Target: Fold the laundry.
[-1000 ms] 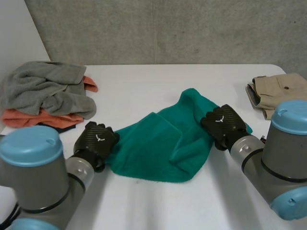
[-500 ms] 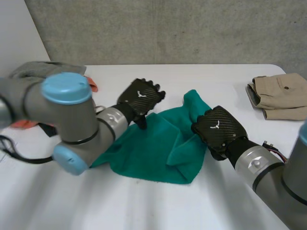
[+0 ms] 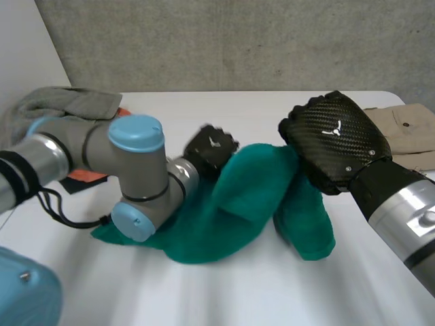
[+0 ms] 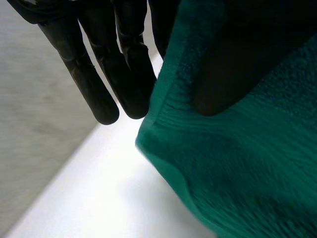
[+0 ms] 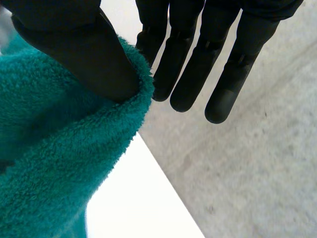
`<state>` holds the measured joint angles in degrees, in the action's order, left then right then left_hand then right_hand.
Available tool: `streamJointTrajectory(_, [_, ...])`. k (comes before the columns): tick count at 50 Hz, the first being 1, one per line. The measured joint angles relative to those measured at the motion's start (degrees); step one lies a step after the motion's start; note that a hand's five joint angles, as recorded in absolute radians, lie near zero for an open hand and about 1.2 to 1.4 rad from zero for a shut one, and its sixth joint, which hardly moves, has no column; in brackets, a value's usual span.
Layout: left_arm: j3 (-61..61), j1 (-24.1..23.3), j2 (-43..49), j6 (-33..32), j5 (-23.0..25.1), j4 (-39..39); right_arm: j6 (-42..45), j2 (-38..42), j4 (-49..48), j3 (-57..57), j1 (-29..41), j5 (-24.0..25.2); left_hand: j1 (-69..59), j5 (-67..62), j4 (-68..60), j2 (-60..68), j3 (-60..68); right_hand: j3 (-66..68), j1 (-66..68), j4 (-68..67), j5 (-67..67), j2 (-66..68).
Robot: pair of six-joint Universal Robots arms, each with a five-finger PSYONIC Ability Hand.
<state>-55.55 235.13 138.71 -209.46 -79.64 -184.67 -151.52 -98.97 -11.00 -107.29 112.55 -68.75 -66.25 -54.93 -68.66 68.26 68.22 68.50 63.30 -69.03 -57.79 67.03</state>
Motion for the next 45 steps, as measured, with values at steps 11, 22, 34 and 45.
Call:
streamJointTrajectory(11, [-18.22,1.28,-19.60,0.02,-6.53,-3.98,3.77,13.65,7.05,5.92,-4.92,-3.35,0.00,0.00,-0.07,0.32,0.39,0.00,0.00,0.00,0.00,0.00])
streamJointTrajectory(22, [-32.50,1.49,-26.27,-0.35,-6.57,-2.78,6.82,20.59,15.95,8.51,-4.17,-2.64,3.68,2.30,5.09,-5.37,-5.39,-12.15,-9.52,12.23,10.85,-11.72])
streamJointTrajectory(34, [-35.01,2.23,-26.45,-0.26,-7.02,-3.73,7.47,20.05,18.88,13.51,-4.32,-1.95,37.61,37.12,40.59,-39.60,-39.31,-41.39,-35.47,42.44,42.93,-39.97])
streamJointTrajectory(45, [-41.20,6.16,-35.19,0.24,-9.17,-4.39,11.68,20.62,23.71,23.80,-4.70,3.01,45.94,46.15,49.35,-48.69,-48.52,-41.39,-35.47,42.44,42.94,-39.97])
